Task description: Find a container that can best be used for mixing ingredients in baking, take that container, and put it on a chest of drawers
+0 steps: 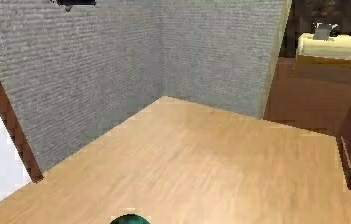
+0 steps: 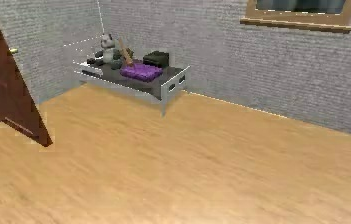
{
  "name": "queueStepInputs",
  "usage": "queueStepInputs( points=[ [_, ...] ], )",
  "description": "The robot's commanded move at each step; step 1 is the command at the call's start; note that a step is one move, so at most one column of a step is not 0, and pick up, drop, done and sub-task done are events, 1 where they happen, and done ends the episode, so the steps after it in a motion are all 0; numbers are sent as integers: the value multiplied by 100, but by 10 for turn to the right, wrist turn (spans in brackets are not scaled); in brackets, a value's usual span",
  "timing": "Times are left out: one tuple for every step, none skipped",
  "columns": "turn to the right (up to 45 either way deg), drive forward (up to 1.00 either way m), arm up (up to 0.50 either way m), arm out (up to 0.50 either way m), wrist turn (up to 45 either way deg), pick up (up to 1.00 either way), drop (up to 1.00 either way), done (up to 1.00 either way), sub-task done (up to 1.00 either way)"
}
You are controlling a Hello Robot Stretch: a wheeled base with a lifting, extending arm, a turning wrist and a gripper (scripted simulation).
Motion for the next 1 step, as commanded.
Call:
queueStepInputs(
  points=[
    [-450,0,0,0,0,0,0,0,0]
  ],
)
